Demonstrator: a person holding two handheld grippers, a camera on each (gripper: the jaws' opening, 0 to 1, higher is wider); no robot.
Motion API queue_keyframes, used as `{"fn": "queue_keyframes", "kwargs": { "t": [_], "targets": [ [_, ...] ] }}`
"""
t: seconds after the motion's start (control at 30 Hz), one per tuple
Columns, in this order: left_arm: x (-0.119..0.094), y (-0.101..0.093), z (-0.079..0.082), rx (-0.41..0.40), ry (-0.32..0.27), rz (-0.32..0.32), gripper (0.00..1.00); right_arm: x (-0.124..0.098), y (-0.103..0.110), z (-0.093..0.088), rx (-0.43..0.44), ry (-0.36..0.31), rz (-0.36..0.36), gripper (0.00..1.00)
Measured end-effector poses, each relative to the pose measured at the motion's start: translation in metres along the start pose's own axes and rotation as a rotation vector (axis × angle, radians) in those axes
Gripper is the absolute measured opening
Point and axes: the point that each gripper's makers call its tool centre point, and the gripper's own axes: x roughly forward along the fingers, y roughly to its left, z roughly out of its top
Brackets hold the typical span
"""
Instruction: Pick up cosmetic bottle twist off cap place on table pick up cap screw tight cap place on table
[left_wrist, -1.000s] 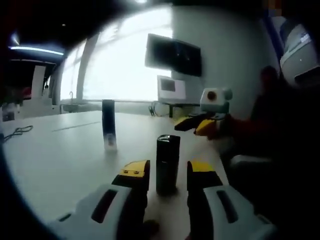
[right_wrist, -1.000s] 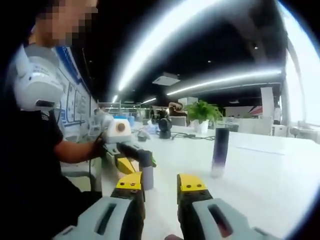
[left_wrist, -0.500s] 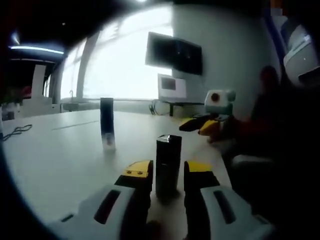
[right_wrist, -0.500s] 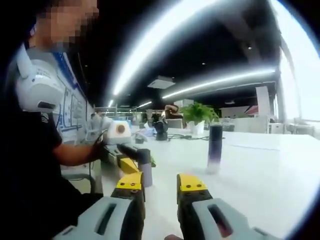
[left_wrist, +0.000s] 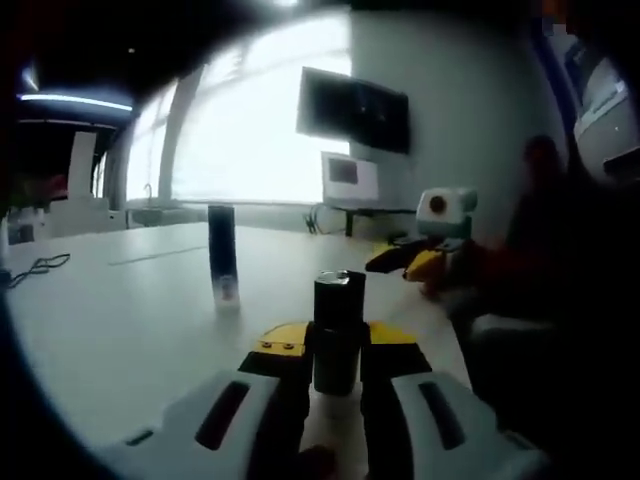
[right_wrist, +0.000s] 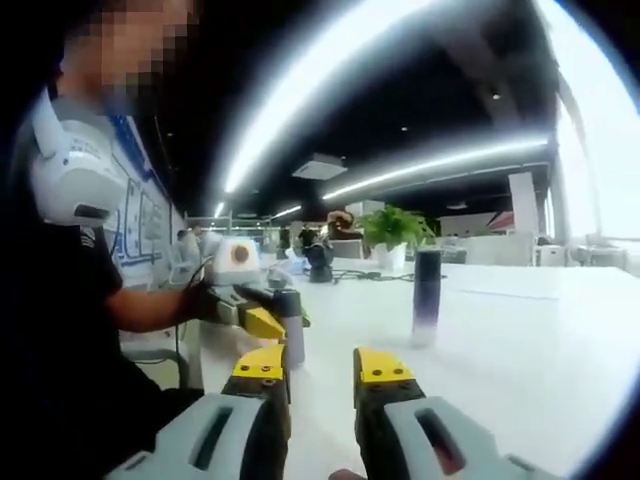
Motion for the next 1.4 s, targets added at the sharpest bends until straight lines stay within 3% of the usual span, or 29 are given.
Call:
{"fn": "queue_keyframes", "kwargs": {
  "t": [0.3, 0.7, 1.4],
  "targets": [
    [-0.005, 0.014, 0.011, 0.017, -0.008, 0.042, 0.09, 0.005, -0.004, 0.006, -0.035, 0.000, -0.007, 0.18],
    [-0.014, 0.054, 0.029, 0.062, -0.018, 0.132, 0.09, 0.017, -0.016, 0.002, -0.045, 0.001, -0.022, 0.18],
    [0.004, 0.131, 0.025, 0.048, -0.019, 0.246, 0.09, 0.021, -0.021, -0.010, -0.001, 0.006, -0.031, 0.18]
  ]
}}
